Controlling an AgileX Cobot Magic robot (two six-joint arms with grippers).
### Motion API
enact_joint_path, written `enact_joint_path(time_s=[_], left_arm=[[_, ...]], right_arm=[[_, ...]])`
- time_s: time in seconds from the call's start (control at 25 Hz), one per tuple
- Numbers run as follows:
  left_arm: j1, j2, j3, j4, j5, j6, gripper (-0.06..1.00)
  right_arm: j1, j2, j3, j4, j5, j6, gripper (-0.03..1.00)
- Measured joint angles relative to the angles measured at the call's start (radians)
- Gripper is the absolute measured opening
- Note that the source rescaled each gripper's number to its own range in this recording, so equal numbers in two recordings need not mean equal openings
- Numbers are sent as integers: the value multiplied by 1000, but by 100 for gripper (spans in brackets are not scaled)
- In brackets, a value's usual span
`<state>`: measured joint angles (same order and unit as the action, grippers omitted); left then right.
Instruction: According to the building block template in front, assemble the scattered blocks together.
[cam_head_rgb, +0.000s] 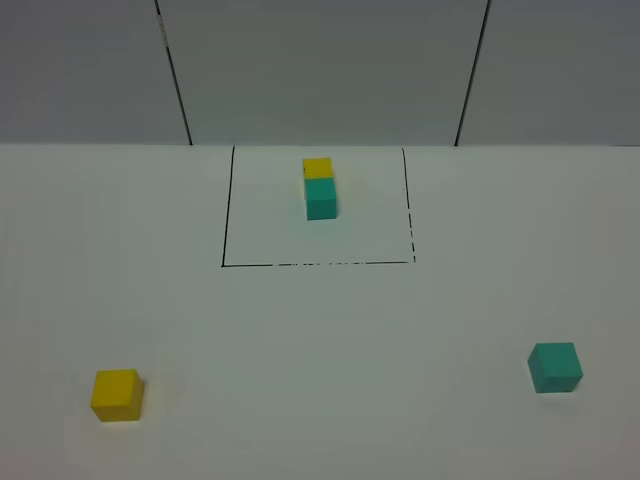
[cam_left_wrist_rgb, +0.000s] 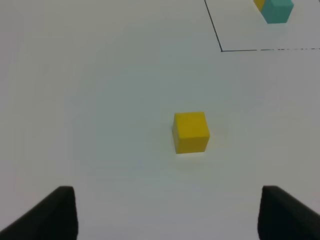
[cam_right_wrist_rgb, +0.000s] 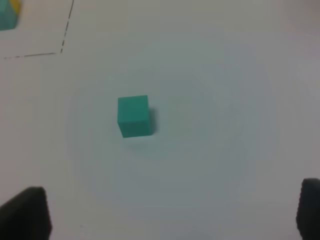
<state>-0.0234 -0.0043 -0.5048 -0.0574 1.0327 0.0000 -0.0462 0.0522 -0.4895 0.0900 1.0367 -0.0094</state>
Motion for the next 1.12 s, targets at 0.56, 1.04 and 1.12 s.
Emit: enact_joint_path(time_s=[0.56,1.04,1.12], left_arm=[[0,0,0,0,0,0,63],[0,144,-51,-17,-48,-17,63],[0,262,-90,-19,-53,-19,63]], right_arm=[[0,0,0,0,0,0,98],[0,0,0,0,0,0,96],[0,0,0,0,0,0,96]])
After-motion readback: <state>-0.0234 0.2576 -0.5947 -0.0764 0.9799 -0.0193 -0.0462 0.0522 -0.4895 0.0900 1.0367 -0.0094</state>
